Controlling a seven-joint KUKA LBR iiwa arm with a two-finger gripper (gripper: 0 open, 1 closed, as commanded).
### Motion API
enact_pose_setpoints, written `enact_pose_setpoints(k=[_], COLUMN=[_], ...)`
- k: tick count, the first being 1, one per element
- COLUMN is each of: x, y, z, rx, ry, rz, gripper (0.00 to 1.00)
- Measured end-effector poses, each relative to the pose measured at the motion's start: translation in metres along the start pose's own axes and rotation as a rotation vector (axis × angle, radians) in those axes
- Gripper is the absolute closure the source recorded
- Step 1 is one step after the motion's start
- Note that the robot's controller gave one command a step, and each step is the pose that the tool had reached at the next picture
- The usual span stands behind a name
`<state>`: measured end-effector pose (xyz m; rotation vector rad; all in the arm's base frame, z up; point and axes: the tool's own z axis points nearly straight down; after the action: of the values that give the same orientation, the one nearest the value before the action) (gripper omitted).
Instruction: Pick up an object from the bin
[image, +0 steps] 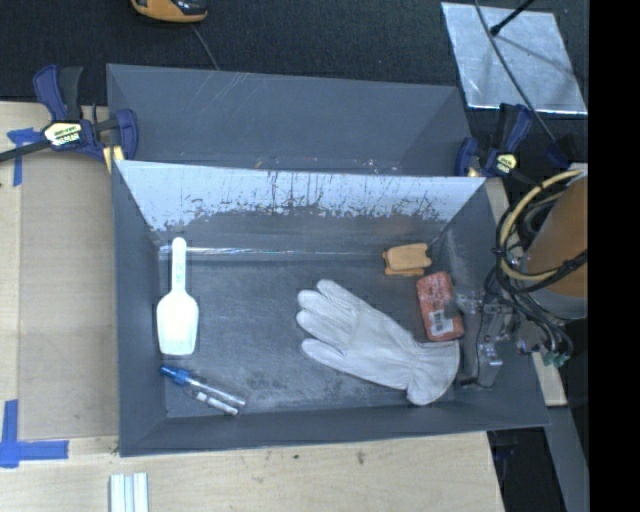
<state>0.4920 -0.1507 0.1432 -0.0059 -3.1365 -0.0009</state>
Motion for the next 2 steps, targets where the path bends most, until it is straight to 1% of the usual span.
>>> enact_pose_setpoints(k=[1,2], x=[-0.002,-0.047], y=[0.001,0.029], z=[-0.004,0.039], rx=[0.002,0.005], ry=[-0.008,-0.018], rz=[-0.003,-0.03], gripper=[0.0,0.0])
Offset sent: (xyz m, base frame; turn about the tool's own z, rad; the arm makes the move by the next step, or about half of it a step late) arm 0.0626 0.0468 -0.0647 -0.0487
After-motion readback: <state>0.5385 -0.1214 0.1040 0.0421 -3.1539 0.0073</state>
